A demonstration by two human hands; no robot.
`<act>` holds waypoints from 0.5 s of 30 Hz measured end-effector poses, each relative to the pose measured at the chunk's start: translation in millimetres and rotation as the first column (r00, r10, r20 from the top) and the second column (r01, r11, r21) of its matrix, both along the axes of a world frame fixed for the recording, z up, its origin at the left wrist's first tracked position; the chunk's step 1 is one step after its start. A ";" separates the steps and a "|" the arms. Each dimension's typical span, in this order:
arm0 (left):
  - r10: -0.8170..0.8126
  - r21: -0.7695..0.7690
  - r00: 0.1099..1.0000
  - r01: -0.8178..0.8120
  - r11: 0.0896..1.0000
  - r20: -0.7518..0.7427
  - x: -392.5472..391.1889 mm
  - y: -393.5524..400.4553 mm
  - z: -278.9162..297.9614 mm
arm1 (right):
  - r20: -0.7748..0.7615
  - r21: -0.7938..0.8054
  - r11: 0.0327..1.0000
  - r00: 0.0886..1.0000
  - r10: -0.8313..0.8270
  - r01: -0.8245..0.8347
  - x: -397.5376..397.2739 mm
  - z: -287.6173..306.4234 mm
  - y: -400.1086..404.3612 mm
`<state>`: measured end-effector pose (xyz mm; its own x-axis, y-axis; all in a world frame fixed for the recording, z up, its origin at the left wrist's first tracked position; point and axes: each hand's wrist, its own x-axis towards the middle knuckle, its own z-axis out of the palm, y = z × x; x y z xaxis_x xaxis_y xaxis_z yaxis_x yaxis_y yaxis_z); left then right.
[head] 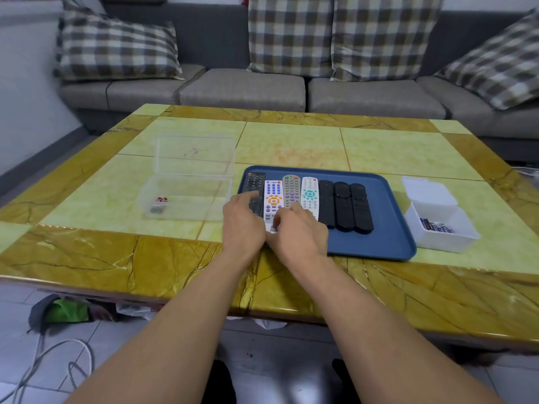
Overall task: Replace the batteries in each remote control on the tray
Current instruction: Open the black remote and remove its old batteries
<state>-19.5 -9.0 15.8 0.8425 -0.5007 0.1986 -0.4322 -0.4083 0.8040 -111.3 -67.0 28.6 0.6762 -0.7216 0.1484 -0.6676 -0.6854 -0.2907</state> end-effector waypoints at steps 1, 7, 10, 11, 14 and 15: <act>0.010 -0.016 1.000 -0.010 1.000 -0.022 -1.9 1.9 2.8 | -0.013 0.007 1.000 1.000 -0.025 0.025 1.2 -2.3 1.5; 0.011 -0.098 0.991 -0.024 0.995 -0.133 -9.6 10.5 9.6 | -0.073 0.083 0.994 0.995 -0.068 0.074 6.7 -6.0 1.5; 0.014 -0.114 0.985 -0.034 0.993 -0.171 -10.3 15.5 10.4 | -0.049 0.119 0.990 0.996 -0.071 0.077 5.8 -6.5 5.8; 0.017 -0.110 0.983 -0.037 0.993 -0.180 -9.9 16.3 9.6 | -0.031 0.136 0.987 0.996 -0.082 0.085 4.5 -5.4 7.3; 0.005 -0.102 0.981 -0.026 0.994 -0.195 -10.7 17.3 8.9 | 0.043 0.248 0.961 0.990 -0.135 0.120 -0.8 1.7 8.1; -0.007 -0.099 0.981 -0.012 0.995 -0.191 -11.8 17.5 9.7 | 0.076 0.298 0.946 0.985 -0.153 0.124 -2.8 3.8 7.6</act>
<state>-31.3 8.6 25.5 0.8710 -0.4843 0.0824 -0.2655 -0.3231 0.9084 -114.2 -59.3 32.4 0.5591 -0.8288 -0.0229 -0.7089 -0.4636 -0.5316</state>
